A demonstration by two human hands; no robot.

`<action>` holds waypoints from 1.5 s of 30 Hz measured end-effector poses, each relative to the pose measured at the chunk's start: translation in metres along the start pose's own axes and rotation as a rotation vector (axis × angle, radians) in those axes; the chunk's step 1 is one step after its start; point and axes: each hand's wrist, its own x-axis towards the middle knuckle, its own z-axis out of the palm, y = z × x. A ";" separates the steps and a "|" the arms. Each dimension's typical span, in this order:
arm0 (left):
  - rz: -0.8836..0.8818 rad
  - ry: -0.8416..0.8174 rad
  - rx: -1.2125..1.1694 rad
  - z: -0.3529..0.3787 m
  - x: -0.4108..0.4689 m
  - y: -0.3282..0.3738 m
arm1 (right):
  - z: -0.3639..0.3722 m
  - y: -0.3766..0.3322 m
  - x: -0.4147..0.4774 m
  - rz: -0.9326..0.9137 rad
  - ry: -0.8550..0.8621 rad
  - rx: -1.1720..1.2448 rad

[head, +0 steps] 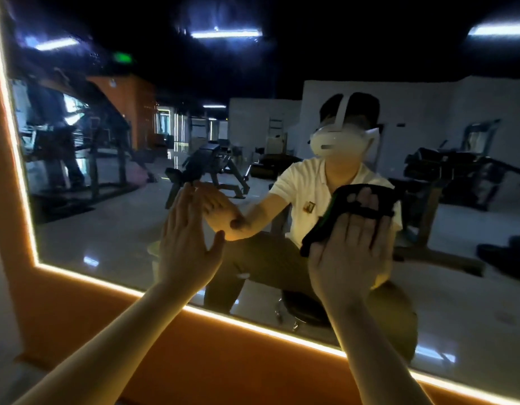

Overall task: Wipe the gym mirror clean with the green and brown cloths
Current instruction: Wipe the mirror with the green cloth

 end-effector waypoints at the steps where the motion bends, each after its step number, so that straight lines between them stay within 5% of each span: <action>1: 0.002 -0.005 -0.005 -0.001 0.000 -0.010 | 0.004 -0.019 0.000 -0.063 -0.011 0.003; 6: 0.043 -0.057 -0.074 -0.008 0.005 -0.032 | 0.028 -0.117 0.019 -0.261 -0.068 0.016; 11: 0.078 0.170 -0.164 -0.023 0.033 -0.042 | 0.046 -0.210 0.044 -0.496 -0.191 -0.050; 16: 0.044 0.246 -0.124 -0.011 0.038 -0.060 | 0.033 -0.171 0.057 -0.672 -0.182 -0.181; 23: -0.039 0.156 -0.090 0.010 0.040 -0.050 | -0.024 -0.003 0.087 -0.135 -0.004 -0.161; 26: -0.027 0.156 -0.083 0.008 0.041 -0.050 | -0.018 -0.012 0.093 0.214 0.076 -0.097; 28: -0.012 0.125 -0.077 0.003 0.040 -0.053 | -0.010 -0.050 0.098 0.265 0.022 -0.085; 36: 0.052 0.174 -0.184 -0.031 0.049 -0.086 | 0.026 -0.230 0.100 -0.436 -0.197 -0.152; 40: -0.029 0.227 -0.220 -0.039 0.068 -0.083 | 0.020 -0.208 0.111 -0.743 -0.220 -0.238; 45: 0.195 0.281 -0.089 -0.058 0.136 -0.058 | -0.017 -0.085 0.147 -0.467 -0.078 -0.268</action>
